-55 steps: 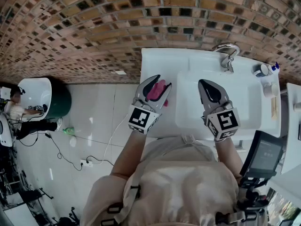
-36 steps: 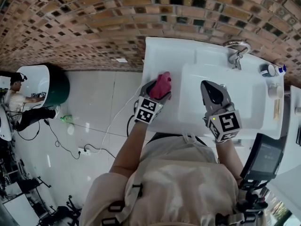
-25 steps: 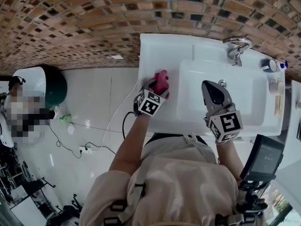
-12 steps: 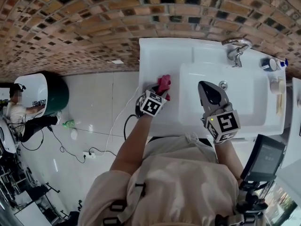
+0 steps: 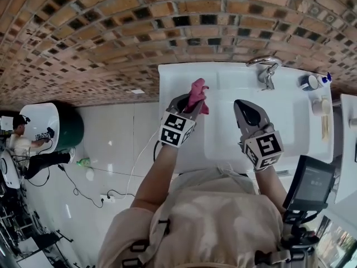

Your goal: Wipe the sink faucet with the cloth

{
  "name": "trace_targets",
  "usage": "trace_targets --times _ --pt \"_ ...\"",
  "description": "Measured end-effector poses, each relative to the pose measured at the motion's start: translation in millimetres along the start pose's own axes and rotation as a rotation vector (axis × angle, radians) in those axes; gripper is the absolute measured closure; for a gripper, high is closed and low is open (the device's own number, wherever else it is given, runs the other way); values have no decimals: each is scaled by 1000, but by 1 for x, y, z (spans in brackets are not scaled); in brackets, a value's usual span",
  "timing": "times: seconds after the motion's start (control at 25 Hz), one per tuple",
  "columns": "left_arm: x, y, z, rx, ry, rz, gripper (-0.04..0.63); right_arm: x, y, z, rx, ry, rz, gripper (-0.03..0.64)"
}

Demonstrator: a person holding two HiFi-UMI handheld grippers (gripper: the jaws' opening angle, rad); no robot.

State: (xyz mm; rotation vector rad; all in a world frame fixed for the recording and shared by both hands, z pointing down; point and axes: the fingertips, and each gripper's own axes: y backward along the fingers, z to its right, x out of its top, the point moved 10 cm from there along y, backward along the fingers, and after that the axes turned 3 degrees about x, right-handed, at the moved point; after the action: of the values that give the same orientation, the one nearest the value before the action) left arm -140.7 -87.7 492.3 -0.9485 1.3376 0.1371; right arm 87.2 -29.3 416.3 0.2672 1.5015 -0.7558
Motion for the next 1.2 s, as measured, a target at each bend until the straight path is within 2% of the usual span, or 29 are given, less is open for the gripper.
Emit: trace_targets --times 0.12,0.2,0.32,0.48,0.56,0.64,0.72,0.92,1.12,1.2 --pt "61 -5 22 -49 -61 141 488 2 13 12 -29 1 11 623" --pt "94 -14 36 -79 -109 196 486 6 22 20 -49 6 24 623" --pt "128 -31 57 -92 -197 229 486 11 36 32 -73 12 42 623" --pt "164 -64 80 -127 -244 254 486 14 48 50 -106 15 48 623" --pt "176 -80 91 -167 -239 255 486 15 53 56 -113 18 51 623" --pt "186 -98 100 -196 -219 253 486 15 57 61 -115 14 54 623" --pt "191 -115 107 -190 -217 246 486 14 60 66 -119 2 51 623" --pt "175 -140 105 -187 -136 205 486 8 58 74 -113 -16 25 623" --pt "165 -140 95 -181 -185 211 485 9 54 79 -104 -12 23 623" --pt "159 -138 89 -165 -164 202 485 9 52 79 -97 -10 21 623"
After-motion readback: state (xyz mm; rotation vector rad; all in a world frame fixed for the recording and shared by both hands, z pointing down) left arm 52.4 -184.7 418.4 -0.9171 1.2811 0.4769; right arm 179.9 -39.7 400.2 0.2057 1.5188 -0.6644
